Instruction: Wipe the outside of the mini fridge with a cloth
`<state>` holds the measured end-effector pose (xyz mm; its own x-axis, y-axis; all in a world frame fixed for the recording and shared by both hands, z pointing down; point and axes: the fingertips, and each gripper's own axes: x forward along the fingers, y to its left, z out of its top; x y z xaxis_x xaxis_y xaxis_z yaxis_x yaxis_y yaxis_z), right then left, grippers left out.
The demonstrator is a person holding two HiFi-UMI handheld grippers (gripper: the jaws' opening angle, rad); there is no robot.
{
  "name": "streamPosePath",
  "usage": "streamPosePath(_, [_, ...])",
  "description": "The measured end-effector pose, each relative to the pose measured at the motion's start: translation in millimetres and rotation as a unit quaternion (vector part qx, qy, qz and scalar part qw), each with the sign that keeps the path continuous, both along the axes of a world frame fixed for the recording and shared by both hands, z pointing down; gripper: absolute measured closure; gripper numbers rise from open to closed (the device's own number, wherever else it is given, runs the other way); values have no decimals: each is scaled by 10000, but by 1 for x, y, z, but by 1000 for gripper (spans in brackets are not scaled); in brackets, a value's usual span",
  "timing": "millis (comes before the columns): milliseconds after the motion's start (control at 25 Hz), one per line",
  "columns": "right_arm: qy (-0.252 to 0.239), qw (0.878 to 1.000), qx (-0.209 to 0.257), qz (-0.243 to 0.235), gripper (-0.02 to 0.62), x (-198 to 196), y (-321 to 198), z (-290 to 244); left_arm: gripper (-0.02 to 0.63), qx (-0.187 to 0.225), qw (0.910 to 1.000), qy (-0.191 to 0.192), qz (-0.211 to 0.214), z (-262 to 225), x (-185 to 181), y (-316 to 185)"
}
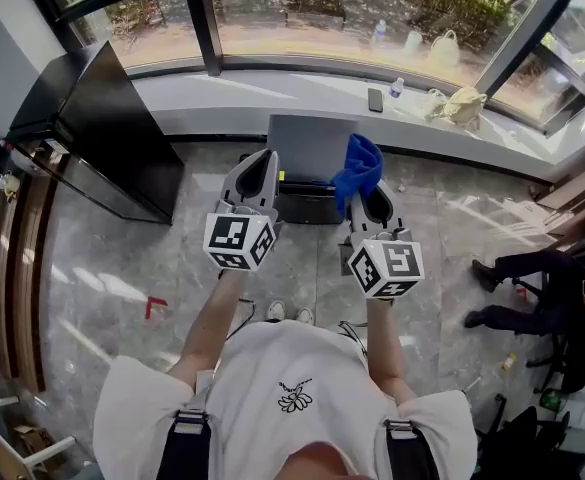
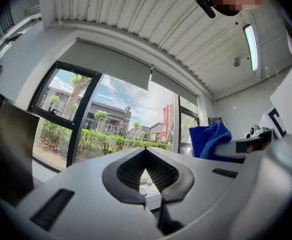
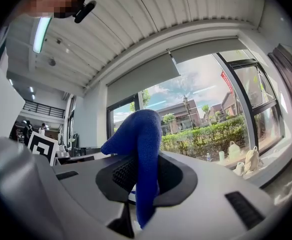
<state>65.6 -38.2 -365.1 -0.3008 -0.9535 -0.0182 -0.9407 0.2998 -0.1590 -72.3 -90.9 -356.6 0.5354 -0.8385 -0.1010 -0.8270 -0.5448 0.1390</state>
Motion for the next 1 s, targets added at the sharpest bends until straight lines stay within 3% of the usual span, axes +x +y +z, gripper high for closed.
streamPosePath(760, [-28, 9997, -159, 181, 515, -2, -32, 14, 601, -82, 9996, -88, 265, 13, 3, -36])
streamPosePath(1000, [20, 9999, -166, -5, 515, 9, -49, 68, 601, -74, 9999, -113, 31, 62, 10, -52])
